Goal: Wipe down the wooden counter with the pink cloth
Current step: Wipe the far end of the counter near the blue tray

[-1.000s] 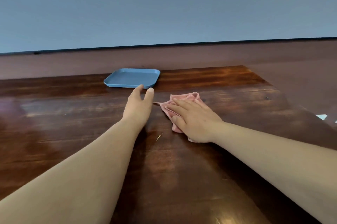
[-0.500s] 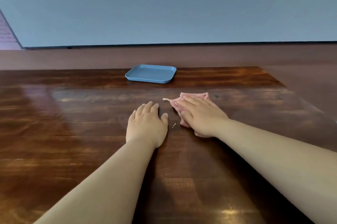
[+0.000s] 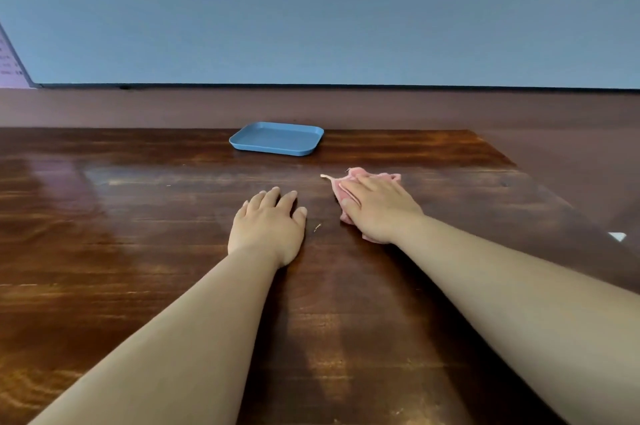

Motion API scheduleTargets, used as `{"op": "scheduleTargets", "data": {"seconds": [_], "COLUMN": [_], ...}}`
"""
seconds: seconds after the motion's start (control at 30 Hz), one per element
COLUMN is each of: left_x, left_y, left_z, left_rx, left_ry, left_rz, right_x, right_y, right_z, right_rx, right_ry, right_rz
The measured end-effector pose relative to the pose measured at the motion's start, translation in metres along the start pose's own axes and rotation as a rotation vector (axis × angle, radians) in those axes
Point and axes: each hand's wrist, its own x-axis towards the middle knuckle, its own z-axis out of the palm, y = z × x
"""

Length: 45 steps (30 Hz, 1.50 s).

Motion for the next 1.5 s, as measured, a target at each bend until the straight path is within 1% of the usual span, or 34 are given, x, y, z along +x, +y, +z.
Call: {"op": "scheduleTargets", "data": {"seconds": [0.07,0.17,0.23,0.27,0.3,0.37,0.4,0.43,0.47,0.53,0.57,0.63,0.7,0.73,0.77,0.8,0.87,0.9,0.97,1.03,1.13,1.17,1.2,1.27,1.33,1.37,1.43,1.5], "left_x": [0.000,0.000,-0.001,-0.001,-0.001,0.000,0.000,0.000,0.000,-0.001,0.000,0.003,0.009,0.011,0.014,0.015,0.011,0.008,0.006,0.006,0.004,0.004,0.003,0.004,0.005,0.006,0.006,0.004], "left_y": [0.000,0.000,0.002,0.001,0.001,0.003,0.004,0.005,0.006,0.008,0.012,0.024,0.046,0.060,0.075,0.086,0.107,0.112,0.115,0.113,0.113,0.114,0.113,0.113,0.112,0.112,0.110,0.110], "left_z": [-0.001,-0.003,-0.004,-0.004,-0.004,-0.006,-0.008,-0.009,-0.010,-0.011,-0.014,-0.022,-0.031,-0.032,-0.032,-0.027,-0.013,-0.005,0.009,0.018,0.019,0.019,0.019,0.020,0.023,0.024,0.024,0.023], "left_rx": [0.005,0.010,0.020,0.023,0.023,0.024,0.025,0.028,0.032,0.032,0.039,0.131,0.258,0.263,0.224,0.159,0.044,0.010,-0.036,-0.033,-0.015,-0.012,-0.008,0.005,0.015,0.018,0.021,0.023], "left_ry": [-0.010,-0.027,-0.034,-0.041,-0.051,-0.060,-0.063,-0.073,-0.086,-0.111,-0.128,-0.171,-0.205,-0.194,-0.167,-0.139,-0.086,-0.073,-0.048,-0.015,-0.006,0.000,0.002,0.000,0.001,0.003,0.009,-0.003], "left_rz": [-0.002,0.000,-0.005,-0.007,-0.006,-0.012,-0.016,-0.016,-0.011,-0.008,-0.024,-0.097,-0.168,-0.191,-0.195,-0.185,-0.108,-0.072,-0.038,-0.044,-0.039,-0.034,-0.025,-0.013,-0.009,-0.010,-0.016,-0.012], "right_x": [-0.010,-0.045,-0.051,-0.046,-0.040,-0.027,-0.024,-0.026,-0.035,-0.055,-0.063,-0.059,-0.046,-0.040,-0.036,-0.036,-0.050,-0.062,-0.077,-0.064,-0.030,-0.022,-0.022,-0.036,-0.059,-0.065,-0.058,-0.038], "right_y": [-0.005,-0.002,0.009,0.013,0.015,0.012,0.009,0.008,0.010,0.024,0.034,0.053,0.056,0.053,0.051,0.049,0.055,0.060,0.076,0.089,0.090,0.088,0.086,0.089,0.098,0.104,0.114,0.113], "right_z": [0.005,0.010,0.002,-0.001,-0.002,-0.004,-0.004,-0.003,-0.001,0.001,-0.001,-0.002,-0.004,-0.005,-0.007,-0.008,-0.004,0.000,0.000,-0.003,-0.009,-0.010,-0.010,-0.006,-0.001,-0.002,-0.005,-0.006], "right_rx": [-0.010,0.038,0.091,0.095,0.084,0.017,-0.011,-0.028,-0.025,0.038,0.083,0.092,0.026,-0.018,-0.056,-0.068,-0.029,0.004,0.071,0.077,0.047,0.027,0.003,-0.025,0.030,0.080,0.074,0.039], "right_ry": [-0.014,-0.048,-0.073,-0.069,-0.050,-0.003,-0.003,-0.021,-0.039,-0.076,-0.086,-0.093,-0.060,-0.019,0.013,0.027,-0.013,-0.049,-0.062,-0.050,-0.015,-0.006,-0.002,-0.016,-0.037,-0.045,-0.042,0.008], "right_rz": [-0.032,-0.201,-0.264,-0.261,-0.213,-0.055,-0.016,-0.033,-0.093,-0.225,-0.247,-0.186,-0.042,0.012,0.025,0.005,-0.105,-0.156,-0.211,-0.171,0.037,0.076,0.078,-0.016,-0.145,-0.163,-0.149,-0.023]}}
